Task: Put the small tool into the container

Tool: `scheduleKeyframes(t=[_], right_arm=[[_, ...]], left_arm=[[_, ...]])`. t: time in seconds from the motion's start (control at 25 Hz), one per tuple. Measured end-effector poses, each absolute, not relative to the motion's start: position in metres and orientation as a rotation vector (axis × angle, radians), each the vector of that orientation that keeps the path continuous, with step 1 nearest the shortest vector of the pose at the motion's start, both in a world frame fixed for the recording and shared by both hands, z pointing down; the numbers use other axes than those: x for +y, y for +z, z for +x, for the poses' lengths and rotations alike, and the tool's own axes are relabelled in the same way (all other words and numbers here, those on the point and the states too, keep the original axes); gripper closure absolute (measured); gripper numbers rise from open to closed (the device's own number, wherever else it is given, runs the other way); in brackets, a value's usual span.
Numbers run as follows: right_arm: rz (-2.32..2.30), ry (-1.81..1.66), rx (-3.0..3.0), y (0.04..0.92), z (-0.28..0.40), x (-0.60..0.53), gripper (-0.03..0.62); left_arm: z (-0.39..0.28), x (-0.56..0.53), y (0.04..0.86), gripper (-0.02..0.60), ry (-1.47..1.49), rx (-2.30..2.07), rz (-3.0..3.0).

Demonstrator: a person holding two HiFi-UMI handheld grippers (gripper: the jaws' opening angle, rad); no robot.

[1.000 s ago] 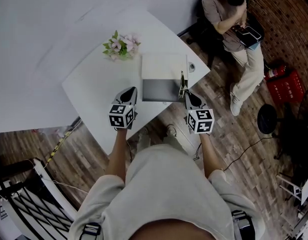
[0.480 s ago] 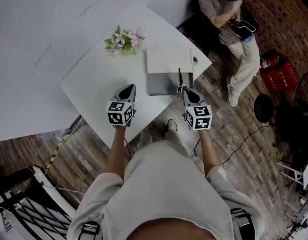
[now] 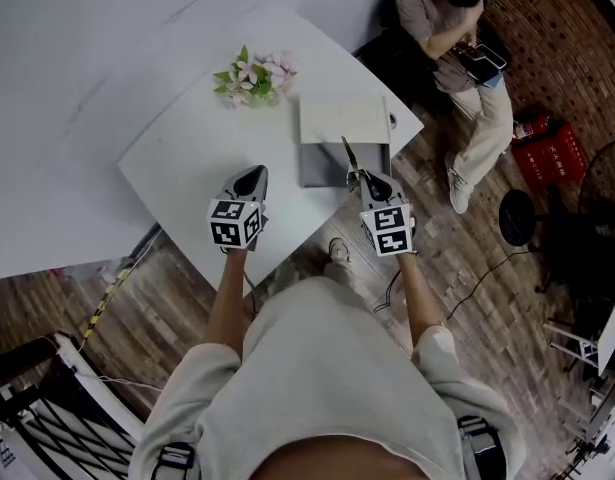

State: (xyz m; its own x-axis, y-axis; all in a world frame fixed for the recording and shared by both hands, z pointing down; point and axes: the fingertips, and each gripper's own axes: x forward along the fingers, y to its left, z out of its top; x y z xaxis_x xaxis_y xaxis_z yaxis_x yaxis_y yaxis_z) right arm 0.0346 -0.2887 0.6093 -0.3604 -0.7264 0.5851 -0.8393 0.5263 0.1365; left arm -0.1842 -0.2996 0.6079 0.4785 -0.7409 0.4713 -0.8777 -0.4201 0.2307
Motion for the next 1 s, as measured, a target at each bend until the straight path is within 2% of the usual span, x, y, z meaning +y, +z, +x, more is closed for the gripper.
scheduleKeyframes(t=[1.0], right_arm=[[0.744,-0.514,-1.766,0.644,0.017,-0.314,0.592]], left_arm=[[-0.199,-0.305,0.603,0.571,0.358,-1.386,2.257]])
